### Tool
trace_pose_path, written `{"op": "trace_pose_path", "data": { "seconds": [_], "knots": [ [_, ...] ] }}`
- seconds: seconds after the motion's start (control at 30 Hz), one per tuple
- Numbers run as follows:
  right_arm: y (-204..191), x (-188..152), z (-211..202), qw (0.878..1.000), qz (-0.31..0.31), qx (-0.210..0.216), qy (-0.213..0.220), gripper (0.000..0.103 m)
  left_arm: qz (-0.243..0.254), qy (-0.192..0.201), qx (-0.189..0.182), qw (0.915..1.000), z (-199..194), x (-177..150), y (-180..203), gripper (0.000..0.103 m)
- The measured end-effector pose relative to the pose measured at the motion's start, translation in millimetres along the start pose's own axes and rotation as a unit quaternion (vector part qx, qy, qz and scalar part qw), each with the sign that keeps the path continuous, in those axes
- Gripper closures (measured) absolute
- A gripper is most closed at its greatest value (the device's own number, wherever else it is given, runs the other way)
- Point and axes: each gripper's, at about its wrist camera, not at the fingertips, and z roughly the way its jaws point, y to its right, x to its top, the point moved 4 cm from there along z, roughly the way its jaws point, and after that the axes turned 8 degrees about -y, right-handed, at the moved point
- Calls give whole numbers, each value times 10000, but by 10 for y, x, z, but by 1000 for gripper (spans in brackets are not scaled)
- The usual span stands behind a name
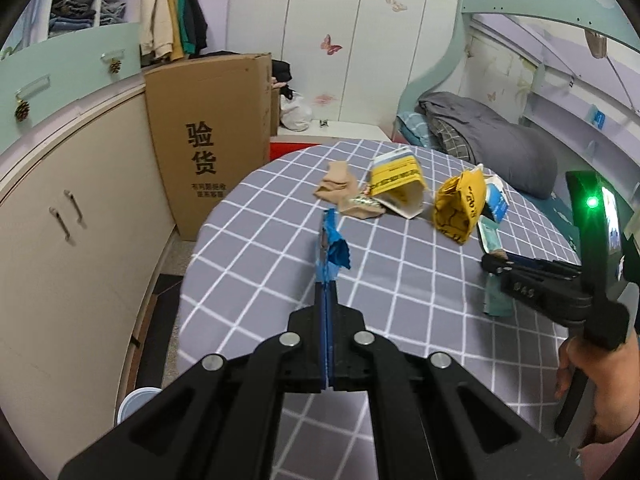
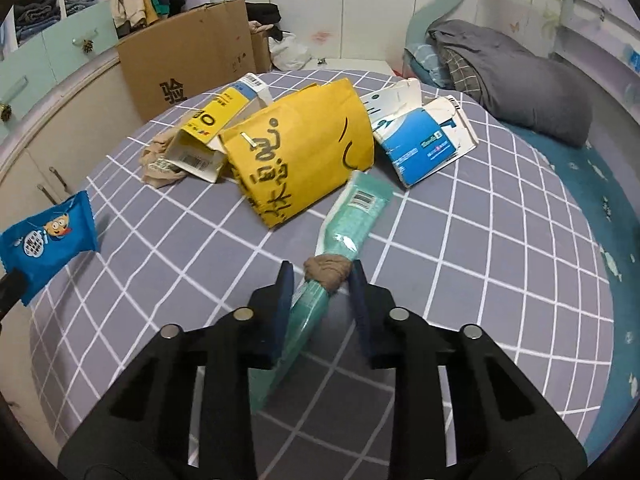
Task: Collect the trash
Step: 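Grasp the blue snack wrapper with the left tool while the right tool grasps the teal tube, then carry both items to the wastebasket and open both tools to drop them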
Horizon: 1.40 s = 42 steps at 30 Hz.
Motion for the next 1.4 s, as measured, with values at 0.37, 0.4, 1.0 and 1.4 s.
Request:
{"op": "trace_pose_path", "data": {
  "seconds": [0.37, 0.4, 1.0, 1.4],
  "knots": [
    [-292, -334, -274, 9969, -43, 785, 63, 82, -111, 218, 13, 9997, -298, -231, -197, 103],
    [-373, -357, -318, 9963, -49, 852, 72, 82, -118, 246, 36, 9996, -327, -256, -221, 103],
    [-2685, -762, -671, 9602, -1805, 2132, -46, 82, -1077, 348, 722, 9909, -935, -983, -1526, 103],
    [-4084, -1301, -190, 9287, -2630, 2526, -677, 82, -2037, -244, 1430, 9682, -869, -1753, -2755, 103]
  ]
}}
